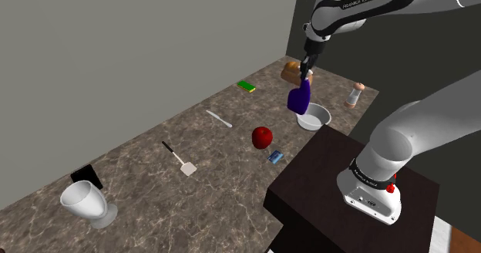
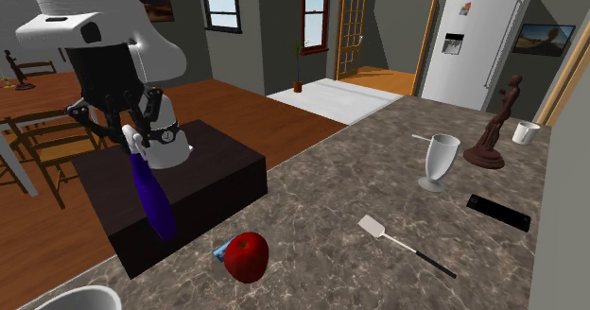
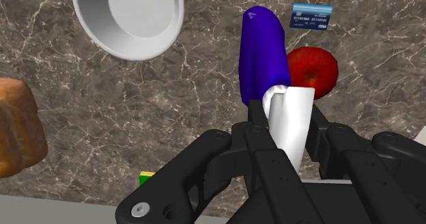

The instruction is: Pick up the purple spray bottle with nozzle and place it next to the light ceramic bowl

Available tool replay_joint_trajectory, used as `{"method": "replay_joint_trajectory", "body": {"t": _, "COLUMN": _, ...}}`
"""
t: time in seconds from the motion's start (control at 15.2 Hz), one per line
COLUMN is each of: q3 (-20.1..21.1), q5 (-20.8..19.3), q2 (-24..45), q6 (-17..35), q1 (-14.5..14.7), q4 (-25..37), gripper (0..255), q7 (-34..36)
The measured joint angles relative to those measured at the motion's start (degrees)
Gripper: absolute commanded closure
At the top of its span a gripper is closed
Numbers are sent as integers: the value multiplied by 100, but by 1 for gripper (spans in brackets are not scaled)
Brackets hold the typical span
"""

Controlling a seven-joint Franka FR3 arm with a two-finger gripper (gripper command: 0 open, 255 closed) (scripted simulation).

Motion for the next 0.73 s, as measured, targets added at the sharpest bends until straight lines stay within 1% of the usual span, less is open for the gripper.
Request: {"method": "replay_joint_trajectory", "body": {"t": 0.73, "q3": -61, "q5": 16, "q2": 405, "q6": 936, "q1": 7, "q4": -532, "gripper": 255, "q7": -44}}
